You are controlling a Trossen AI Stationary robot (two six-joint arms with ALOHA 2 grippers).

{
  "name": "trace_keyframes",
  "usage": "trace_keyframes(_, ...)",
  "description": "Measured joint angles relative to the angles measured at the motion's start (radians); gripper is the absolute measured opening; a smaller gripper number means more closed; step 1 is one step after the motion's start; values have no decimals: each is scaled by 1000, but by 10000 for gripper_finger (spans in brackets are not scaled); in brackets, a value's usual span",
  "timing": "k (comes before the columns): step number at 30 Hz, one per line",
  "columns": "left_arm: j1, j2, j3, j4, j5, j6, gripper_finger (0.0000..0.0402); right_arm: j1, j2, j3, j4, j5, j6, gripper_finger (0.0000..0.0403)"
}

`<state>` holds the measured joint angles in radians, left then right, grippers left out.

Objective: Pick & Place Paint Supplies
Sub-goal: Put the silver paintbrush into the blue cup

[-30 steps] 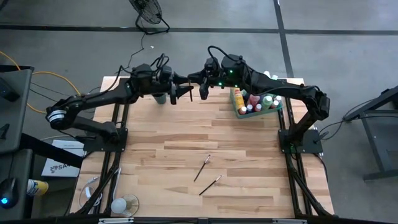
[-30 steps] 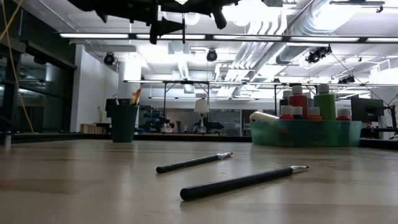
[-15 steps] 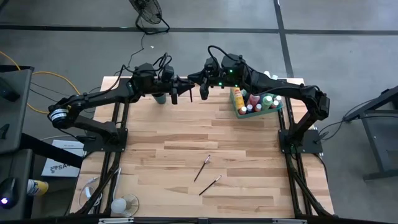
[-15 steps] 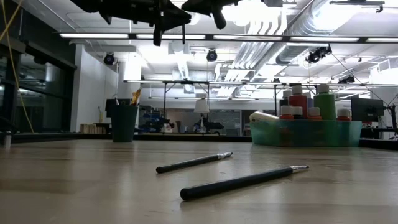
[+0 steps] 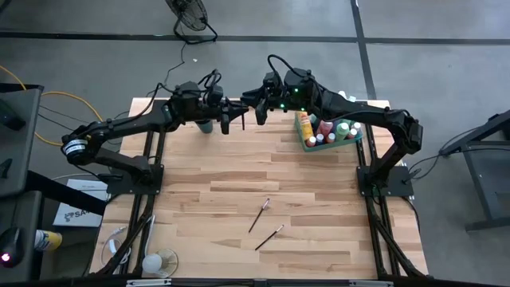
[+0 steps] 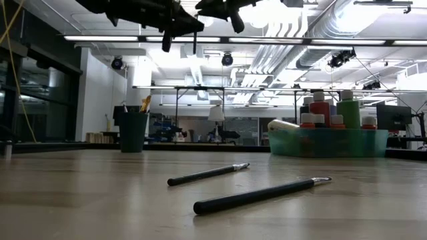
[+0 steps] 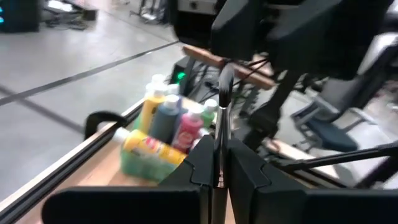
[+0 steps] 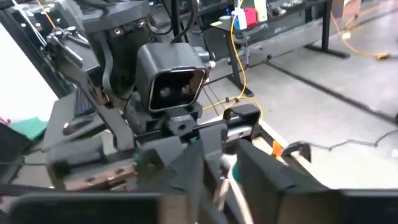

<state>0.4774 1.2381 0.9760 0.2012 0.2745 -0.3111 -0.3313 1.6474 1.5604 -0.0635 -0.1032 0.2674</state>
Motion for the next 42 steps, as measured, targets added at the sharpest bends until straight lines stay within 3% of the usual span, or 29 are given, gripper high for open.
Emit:
trace_keyframes(4,0,-10,0,-85,-126,50,17,-5,-6,0,-30,8,28,160)
trace_keyframes(11,0,-47,-1,-277,-603,135,17,-8,-57,0,-117,110,14,279)
trace_keyframes(15,0,-47,-1,-308,-793,123,17,-13,-80,0,-114,128,12,309)
trace_keyframes(21,1,-50,-75,-326,-1022,-14,17,-18,-98,0,-118,132,-3,318)
trace_keyframes(31,0,-57,-194,-322,-1171,-189,18,-18,-97,0,-164,131,-11,318)
trace_keyframes(34,2,-56,-215,-324,-1226,-194,35,-18,-97,0,-163,131,-11,318)
trace_keyframes(42,1,-42,-223,-332,-1200,-194,65,-18,-97,0,-162,131,-11,318)
